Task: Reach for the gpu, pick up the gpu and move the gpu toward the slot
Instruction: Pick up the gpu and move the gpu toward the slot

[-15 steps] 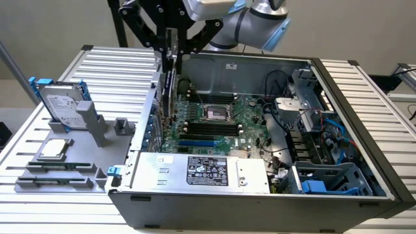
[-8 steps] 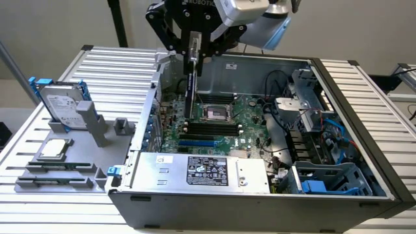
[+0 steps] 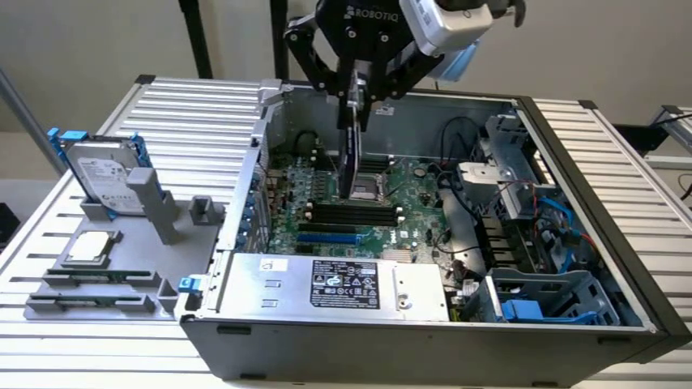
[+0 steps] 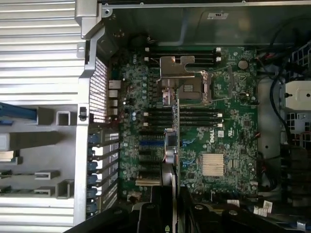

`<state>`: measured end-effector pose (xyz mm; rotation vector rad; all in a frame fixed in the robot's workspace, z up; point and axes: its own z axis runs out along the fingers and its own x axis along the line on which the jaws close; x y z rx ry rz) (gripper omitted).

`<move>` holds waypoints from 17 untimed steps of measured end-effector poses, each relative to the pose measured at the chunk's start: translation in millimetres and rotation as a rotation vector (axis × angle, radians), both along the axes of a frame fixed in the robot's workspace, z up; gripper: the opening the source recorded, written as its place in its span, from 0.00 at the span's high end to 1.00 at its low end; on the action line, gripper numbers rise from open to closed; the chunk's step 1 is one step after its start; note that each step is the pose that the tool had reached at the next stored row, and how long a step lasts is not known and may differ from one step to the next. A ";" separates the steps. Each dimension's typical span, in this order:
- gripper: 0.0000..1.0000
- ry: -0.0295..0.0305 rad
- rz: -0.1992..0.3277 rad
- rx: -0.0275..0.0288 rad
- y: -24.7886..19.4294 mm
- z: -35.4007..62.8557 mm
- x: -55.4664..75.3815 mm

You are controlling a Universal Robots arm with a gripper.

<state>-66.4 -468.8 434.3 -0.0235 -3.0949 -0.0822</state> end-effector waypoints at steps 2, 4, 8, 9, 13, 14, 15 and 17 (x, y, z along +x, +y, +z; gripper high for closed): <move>0.74 -0.0016 0.000 -0.0001 2.0 -2.3 6.4; 0.74 -0.0030 0.000 -0.0001 4.3 -4.7 12.4; 0.74 -0.0052 0.000 -0.0001 9.2 -9.9 23.3; 0.74 -0.0054 0.000 -0.0002 10.4 -11.4 25.7; 0.74 -0.0070 0.000 -0.0008 12.9 -17.7 31.9; 0.74 -0.0070 0.000 -0.0007 12.9 -18.1 32.3; 0.74 -0.0070 0.000 -0.0009 12.9 -18.0 32.4; 0.74 -0.0069 0.000 -0.0011 12.9 -18.0 32.5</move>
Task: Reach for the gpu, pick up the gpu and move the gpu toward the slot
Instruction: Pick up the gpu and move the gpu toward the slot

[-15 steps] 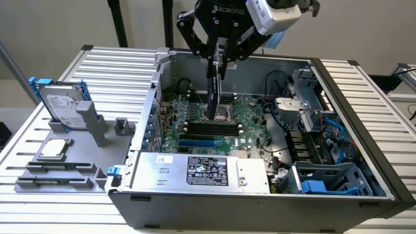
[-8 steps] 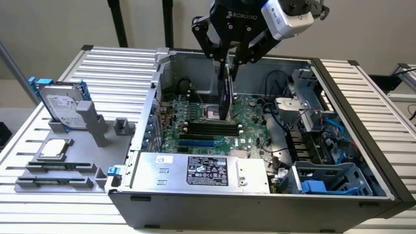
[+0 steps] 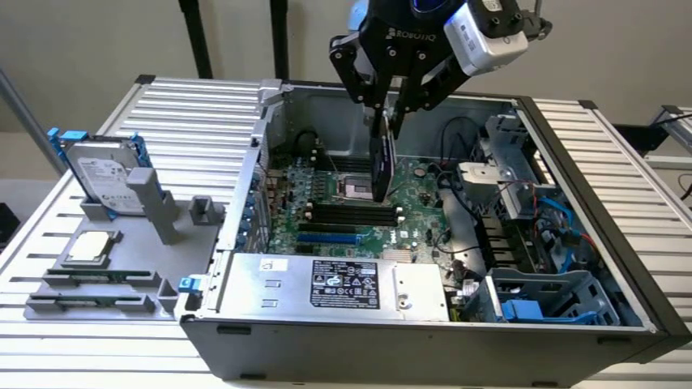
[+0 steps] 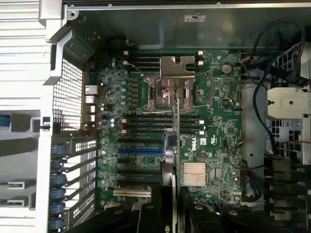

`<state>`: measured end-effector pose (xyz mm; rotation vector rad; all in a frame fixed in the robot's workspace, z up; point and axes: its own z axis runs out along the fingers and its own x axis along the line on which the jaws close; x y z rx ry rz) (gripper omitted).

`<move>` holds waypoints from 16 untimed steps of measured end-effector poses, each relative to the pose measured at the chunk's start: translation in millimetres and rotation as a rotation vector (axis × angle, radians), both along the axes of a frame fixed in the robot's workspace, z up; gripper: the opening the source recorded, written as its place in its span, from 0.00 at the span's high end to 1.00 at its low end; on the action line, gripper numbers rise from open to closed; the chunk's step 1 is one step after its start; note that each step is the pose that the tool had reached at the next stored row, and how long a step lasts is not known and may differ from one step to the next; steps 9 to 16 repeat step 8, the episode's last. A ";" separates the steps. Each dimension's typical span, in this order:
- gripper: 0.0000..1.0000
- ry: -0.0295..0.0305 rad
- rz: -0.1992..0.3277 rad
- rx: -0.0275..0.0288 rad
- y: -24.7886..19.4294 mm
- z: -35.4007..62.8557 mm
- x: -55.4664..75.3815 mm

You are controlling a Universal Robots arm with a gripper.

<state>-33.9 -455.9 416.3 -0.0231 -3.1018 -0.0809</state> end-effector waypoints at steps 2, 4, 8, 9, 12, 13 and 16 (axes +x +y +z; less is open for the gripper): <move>0.74 0.0001 0.000 0.0000 0.0 0.0 0.1; 0.74 0.0001 0.000 0.0001 0.0 0.0 0.1; 0.74 0.0001 0.000 0.0001 0.0 0.0 0.1; 0.74 0.0001 0.000 0.0001 0.0 0.0 0.1; 0.74 0.0001 0.000 0.0001 0.0 0.0 0.1; 0.74 0.0001 0.000 0.0001 0.0 0.0 0.1; 0.74 0.0001 0.000 0.0001 0.0 0.0 0.1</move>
